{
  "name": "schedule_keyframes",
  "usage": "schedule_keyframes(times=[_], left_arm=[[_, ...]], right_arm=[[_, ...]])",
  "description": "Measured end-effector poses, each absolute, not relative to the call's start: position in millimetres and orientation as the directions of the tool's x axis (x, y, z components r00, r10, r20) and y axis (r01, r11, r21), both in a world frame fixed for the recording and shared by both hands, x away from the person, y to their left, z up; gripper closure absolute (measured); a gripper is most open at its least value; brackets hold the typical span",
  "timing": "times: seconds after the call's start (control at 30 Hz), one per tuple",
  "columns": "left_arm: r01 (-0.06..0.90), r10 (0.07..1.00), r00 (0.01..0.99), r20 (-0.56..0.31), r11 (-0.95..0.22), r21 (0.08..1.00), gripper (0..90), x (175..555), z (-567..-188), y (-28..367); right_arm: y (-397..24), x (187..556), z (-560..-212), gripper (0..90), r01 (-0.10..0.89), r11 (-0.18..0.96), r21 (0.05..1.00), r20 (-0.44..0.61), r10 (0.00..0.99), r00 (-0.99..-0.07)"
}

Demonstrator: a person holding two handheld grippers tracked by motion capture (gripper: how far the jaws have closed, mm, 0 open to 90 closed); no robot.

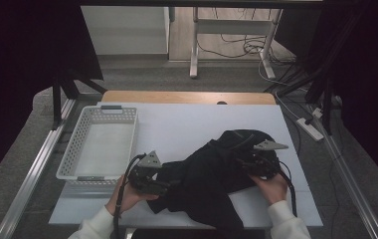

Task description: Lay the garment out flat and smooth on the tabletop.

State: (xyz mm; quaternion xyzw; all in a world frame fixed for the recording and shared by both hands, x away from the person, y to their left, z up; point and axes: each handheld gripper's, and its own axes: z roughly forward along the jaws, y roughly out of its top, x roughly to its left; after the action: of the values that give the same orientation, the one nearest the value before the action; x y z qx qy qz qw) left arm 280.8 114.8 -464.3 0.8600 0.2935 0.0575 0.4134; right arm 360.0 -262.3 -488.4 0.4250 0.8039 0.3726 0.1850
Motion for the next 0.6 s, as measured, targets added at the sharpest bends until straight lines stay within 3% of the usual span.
schedule_keyframes(times=[0.13,0.2,0.4,0.6], left_arm=[[0.459,0.563,0.815,-0.138,-0.480,0.747,35.2,284,-463,116],[0.462,0.571,0.809,-0.138,-0.474,0.750,35.3,285,-463,118],[0.458,0.589,0.798,-0.125,-0.458,0.762,35.4,286,-458,120],[0.448,0.597,0.794,-0.111,-0.452,0.771,35.5,287,-454,119]], right_arm=[[-243,359,-503,70.1,0.537,0.434,0.723,-0.001,0.778,-0.628],[-235,353,-505,81.3,0.515,0.457,0.725,-0.039,0.774,-0.632],[-223,330,-501,85.3,0.439,0.459,0.773,-0.046,0.730,-0.682],[-214,303,-490,85.5,0.394,0.443,0.805,0.018,0.647,-0.763]])
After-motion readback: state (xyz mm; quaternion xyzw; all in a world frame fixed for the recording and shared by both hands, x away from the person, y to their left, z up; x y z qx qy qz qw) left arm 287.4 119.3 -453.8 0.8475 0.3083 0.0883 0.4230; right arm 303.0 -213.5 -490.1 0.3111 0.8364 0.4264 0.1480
